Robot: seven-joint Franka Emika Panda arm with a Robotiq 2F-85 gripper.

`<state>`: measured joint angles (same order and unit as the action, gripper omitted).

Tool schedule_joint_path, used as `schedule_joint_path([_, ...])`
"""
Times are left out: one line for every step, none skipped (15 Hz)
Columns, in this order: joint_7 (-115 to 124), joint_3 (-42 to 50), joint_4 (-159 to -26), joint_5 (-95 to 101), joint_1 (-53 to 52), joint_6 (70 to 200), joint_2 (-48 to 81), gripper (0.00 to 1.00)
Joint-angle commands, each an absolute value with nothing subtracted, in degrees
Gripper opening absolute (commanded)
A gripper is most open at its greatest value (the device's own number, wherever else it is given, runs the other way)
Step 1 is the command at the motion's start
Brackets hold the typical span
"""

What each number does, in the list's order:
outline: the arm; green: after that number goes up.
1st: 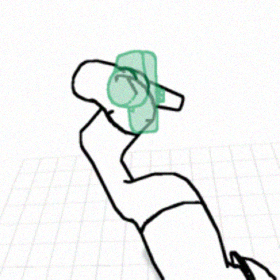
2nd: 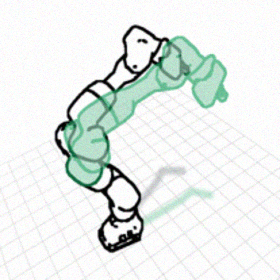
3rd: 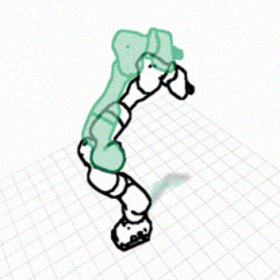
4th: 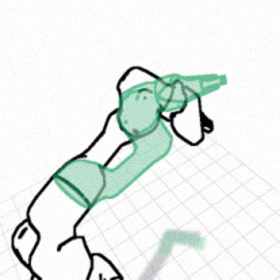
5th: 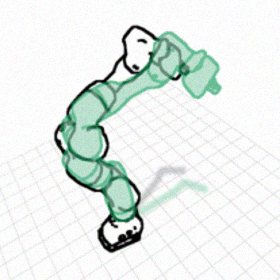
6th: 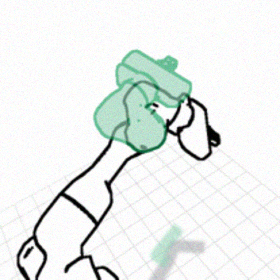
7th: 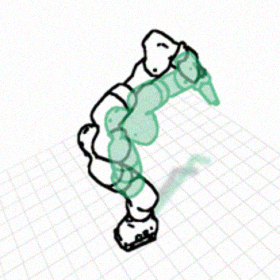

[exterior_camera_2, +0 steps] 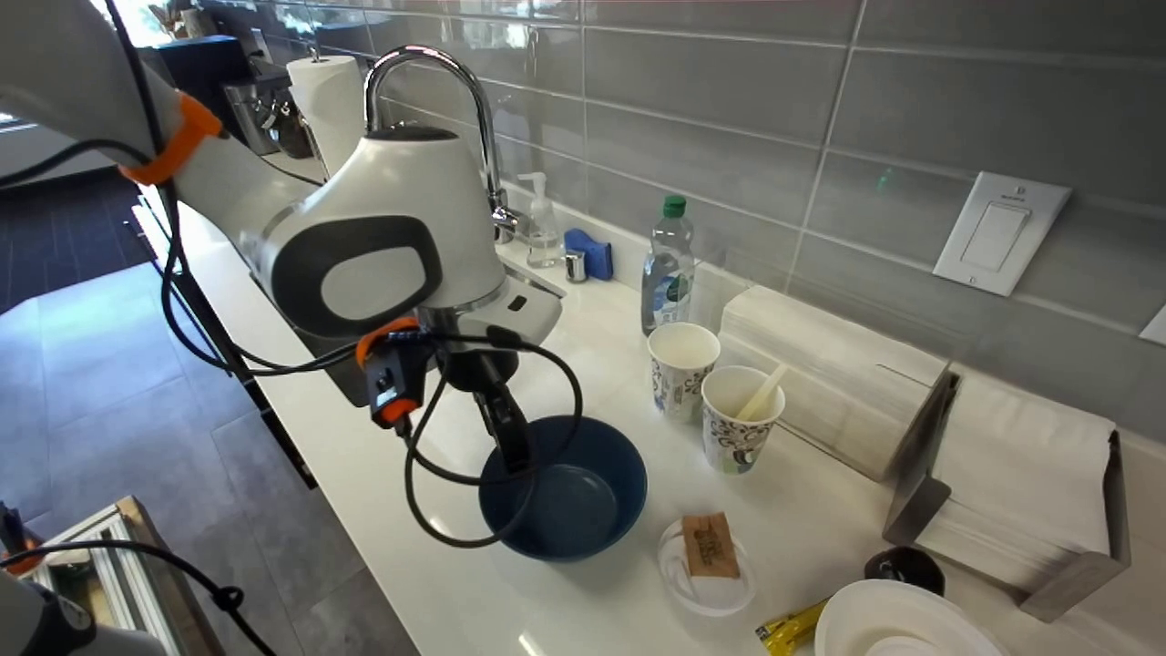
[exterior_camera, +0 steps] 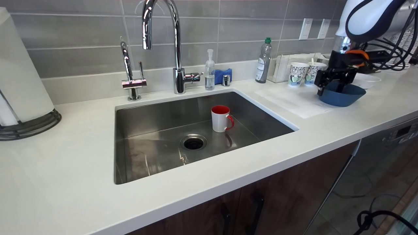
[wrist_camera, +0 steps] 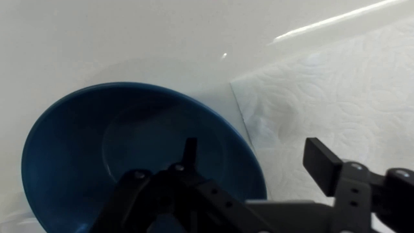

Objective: Move the bowl closer to the wall

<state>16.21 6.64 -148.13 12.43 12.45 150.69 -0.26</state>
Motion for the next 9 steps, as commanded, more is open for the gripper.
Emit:
schedule_joint_path([17.6, 8.4, -146.9, 17.8, 11.6, 153.5, 2.8, 0.65])
schedule_joint_path([17.7, 8.6, -146.8, 18.9, 11.4, 153.7, 3.1, 0.61])
schedule_joint_path([17.9, 8.9, -146.7, 20.1, 11.1, 154.0, 3.3, 0.53])
schedule_joint_path([18.2, 9.1, -146.7, 21.6, 10.9, 154.3, 3.3, 0.53])
schedule_joint_path([18.3, 9.3, -146.7, 22.7, 10.6, 154.3, 3.2, 0.53])
schedule_joint_path([18.9, 9.5, -146.7, 24.3, 10.3, 154.7, 3.1, 0.42])
schedule_joint_path([19.4, 9.5, -146.7, 25.3, 10.1, 154.7, 2.8, 0.33])
schedule_joint_path([19.5, 9.4, -146.8, 26.2, 9.9, 154.6, 2.3, 0.26])
schedule_joint_path([20.0, 9.3, -146.8, 27.1, 9.6, 154.3, 1.9, 0.18])
